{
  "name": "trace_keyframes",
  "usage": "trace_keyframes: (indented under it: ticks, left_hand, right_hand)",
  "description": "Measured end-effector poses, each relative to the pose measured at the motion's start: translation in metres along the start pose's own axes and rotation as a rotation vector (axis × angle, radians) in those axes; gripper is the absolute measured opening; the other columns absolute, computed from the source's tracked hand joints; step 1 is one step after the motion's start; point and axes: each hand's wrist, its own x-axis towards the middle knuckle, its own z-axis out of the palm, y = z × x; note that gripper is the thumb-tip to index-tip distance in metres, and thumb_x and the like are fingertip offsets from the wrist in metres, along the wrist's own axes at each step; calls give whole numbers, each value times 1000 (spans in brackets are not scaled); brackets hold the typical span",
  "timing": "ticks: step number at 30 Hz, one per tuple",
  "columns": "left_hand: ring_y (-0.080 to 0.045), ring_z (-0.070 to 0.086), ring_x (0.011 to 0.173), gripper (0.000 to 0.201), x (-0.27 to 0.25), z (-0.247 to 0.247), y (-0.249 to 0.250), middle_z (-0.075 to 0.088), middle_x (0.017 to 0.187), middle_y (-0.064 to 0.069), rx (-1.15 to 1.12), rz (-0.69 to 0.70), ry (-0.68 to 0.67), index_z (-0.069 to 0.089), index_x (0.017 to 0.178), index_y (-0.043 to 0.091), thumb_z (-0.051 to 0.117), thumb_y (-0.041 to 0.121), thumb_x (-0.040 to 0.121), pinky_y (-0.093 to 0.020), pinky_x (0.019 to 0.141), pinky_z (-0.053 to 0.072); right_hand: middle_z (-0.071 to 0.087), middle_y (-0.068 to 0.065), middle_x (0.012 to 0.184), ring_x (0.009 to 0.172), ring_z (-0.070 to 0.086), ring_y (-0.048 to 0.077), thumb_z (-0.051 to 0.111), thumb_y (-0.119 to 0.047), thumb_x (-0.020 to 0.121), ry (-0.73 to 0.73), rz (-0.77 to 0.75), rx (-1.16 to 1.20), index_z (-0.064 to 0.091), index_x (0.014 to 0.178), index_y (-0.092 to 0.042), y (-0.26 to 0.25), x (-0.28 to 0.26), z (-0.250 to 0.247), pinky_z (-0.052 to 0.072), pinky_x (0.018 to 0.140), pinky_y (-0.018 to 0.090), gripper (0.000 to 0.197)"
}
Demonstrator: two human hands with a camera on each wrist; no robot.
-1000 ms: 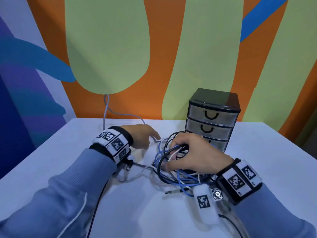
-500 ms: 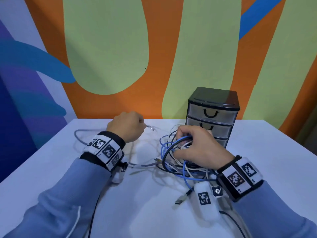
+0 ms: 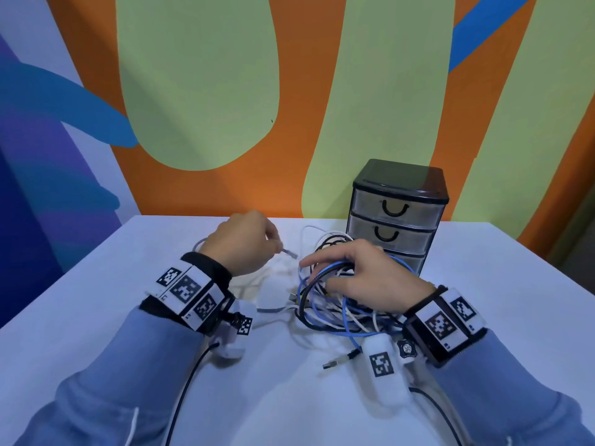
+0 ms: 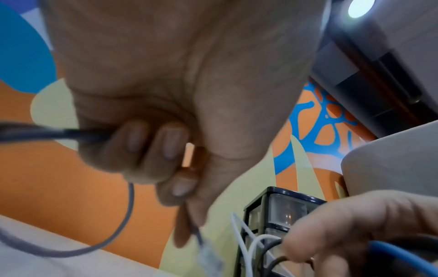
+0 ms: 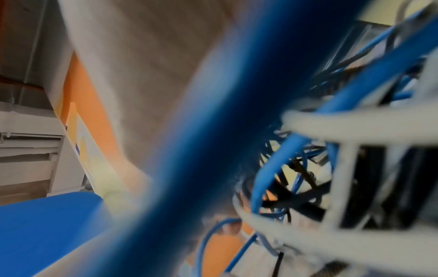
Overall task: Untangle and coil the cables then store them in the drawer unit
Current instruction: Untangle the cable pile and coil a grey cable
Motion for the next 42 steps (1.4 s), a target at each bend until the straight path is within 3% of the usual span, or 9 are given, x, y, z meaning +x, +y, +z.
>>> trace_keyframes:
  ticks: [4,8,11,14,23,29,32,38,42]
  left_hand:
    - [-34,66,96,18,2,-11,-22,73,111,-9,106,-134,147,77,108,22,61,20,99,-50,90,58]
    - [-31,49,127,37,-7,-31,-26,59,130,-6,212,70,125,69,132,33,77,29,95,-48,104,45]
    - [-15,59,101,19,-17,-26,-2,65,107,8,-2,280,68,80,100,36,81,20,90,-34,85,45]
    - [-8,63,70,17,-21,-9,14,72,75,16,-95,303,-242,81,88,29,73,17,96,-26,67,49]
    - [-13,42,66,21,-26,-5,16,52,71,4,-380,380,-508,73,85,22,71,34,102,-23,64,38]
    - [-12,59,66,11,-25,-17,15,69,80,-2,-763,353,-366,65,96,4,64,11,103,-18,65,50]
    - [-15,46,54,12,-19,-27,9,63,72,-6,-880,281,-93,61,96,11,58,8,107,-25,50,38]
    - [-8,27,47,24,-7,-64,-26,41,59,10,-1181,45,670,52,90,26,47,17,111,-22,41,21]
    - [-8,25,46,22,-8,-74,-43,39,61,7,-1243,16,669,50,90,25,48,18,111,-20,39,20]
  right_hand:
    - [73,-18,74,43,48,4,55,-4,99,107,13,125,82,99,-37,8,4,-1,37,57,12,42]
    - [77,-3,83,57,53,-2,46,-8,98,238,31,142,78,87,-43,17,12,6,27,75,22,48]
    - [74,-14,84,80,64,15,46,-3,93,351,-4,202,74,81,-36,17,14,4,45,95,51,45]
    - [67,-9,76,76,56,42,44,8,90,410,-91,314,69,71,-30,14,13,3,44,69,45,49]
    - [66,-7,82,86,59,16,50,10,88,461,-194,451,69,74,-24,14,15,-1,44,83,35,41]
    - [61,25,79,78,59,28,42,-18,103,320,-289,520,68,65,-20,-2,-3,-14,45,80,32,46]
    - [58,11,61,59,58,10,66,-26,101,299,-322,505,53,55,4,-10,-9,-11,50,77,26,57]
    - [73,13,77,79,70,32,82,-17,82,223,-169,276,41,52,4,2,-4,-6,53,83,39,55]
    - [75,1,82,86,73,17,81,-36,76,272,-110,188,66,65,-14,3,-2,-5,45,106,57,28]
